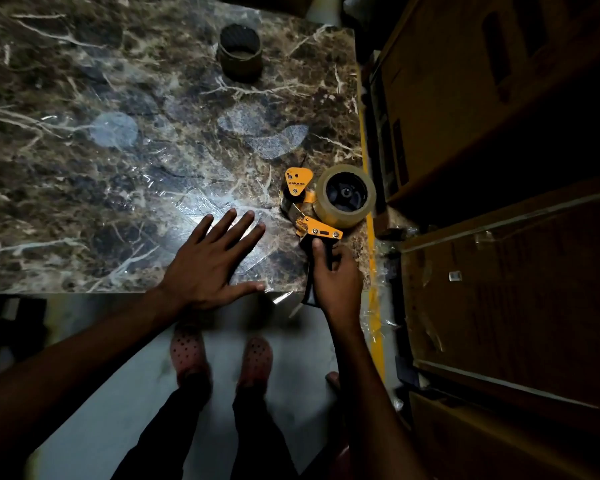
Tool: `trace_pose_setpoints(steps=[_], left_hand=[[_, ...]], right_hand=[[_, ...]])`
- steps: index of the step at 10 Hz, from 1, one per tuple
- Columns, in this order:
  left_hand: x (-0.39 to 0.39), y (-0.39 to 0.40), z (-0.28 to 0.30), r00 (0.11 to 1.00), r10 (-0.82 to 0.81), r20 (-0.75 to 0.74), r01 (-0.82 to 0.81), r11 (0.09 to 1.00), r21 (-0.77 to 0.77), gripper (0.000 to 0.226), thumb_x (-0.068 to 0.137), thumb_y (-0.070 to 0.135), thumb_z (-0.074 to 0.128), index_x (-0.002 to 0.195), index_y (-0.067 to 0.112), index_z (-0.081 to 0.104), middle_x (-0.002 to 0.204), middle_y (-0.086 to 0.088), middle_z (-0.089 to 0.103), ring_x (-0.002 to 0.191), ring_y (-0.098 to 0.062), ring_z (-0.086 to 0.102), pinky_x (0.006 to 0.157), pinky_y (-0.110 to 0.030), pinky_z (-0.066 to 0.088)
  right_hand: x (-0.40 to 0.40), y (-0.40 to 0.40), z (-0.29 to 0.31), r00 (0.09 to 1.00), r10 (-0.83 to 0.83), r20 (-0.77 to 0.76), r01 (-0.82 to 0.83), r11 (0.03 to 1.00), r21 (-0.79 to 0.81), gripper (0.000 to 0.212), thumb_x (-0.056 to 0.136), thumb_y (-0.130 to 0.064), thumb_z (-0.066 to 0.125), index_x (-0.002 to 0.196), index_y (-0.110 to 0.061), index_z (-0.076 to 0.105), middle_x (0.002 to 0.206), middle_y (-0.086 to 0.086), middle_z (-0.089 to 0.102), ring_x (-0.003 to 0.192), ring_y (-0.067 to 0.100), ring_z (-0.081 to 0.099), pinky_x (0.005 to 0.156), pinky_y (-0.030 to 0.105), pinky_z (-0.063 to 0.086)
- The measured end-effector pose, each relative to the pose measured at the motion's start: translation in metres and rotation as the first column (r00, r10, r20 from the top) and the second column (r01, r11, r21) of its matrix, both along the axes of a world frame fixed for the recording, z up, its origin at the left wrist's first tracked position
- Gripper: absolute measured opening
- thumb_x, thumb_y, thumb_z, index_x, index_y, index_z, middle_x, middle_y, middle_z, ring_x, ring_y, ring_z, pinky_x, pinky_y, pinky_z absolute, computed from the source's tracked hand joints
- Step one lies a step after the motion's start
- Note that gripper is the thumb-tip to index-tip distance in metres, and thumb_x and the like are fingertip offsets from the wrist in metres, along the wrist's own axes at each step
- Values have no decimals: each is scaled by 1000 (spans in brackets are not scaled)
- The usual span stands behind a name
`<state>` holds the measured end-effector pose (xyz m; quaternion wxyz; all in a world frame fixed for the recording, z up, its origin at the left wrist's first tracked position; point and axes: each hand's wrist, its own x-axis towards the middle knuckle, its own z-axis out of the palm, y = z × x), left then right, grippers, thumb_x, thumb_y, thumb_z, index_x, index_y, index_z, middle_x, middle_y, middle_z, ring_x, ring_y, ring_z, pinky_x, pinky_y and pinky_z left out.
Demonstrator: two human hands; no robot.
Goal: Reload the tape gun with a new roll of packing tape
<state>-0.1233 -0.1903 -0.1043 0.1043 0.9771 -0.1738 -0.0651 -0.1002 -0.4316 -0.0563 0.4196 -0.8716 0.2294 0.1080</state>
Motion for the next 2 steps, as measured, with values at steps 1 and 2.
trace_pose_setpoints(steps=[1, 2], left_hand=[[4, -2, 10, 998, 61, -2, -61, 997, -38, 104, 92, 91, 34, 174, 29, 18, 182, -2, 15, 168, -30, 17, 133, -55, 15], [5, -5, 23, 988, 143, 55, -138, 987, -85, 97, 96, 85, 33, 173, 28, 20, 181, -2, 16, 167, -31, 19, 133, -55, 16]], right_hand=[[-4, 2, 11, 976, 15, 216, 28, 980, -198, 43, 98, -55, 58, 119, -18, 52, 118, 9, 64, 112, 32, 60, 90, 40, 48], [4, 8, 23, 926, 174, 336, -52, 938, -344, 58, 98, -48, 58, 142, -12, 48, 148, 14, 49, 136, 33, 44, 108, 48, 39]])
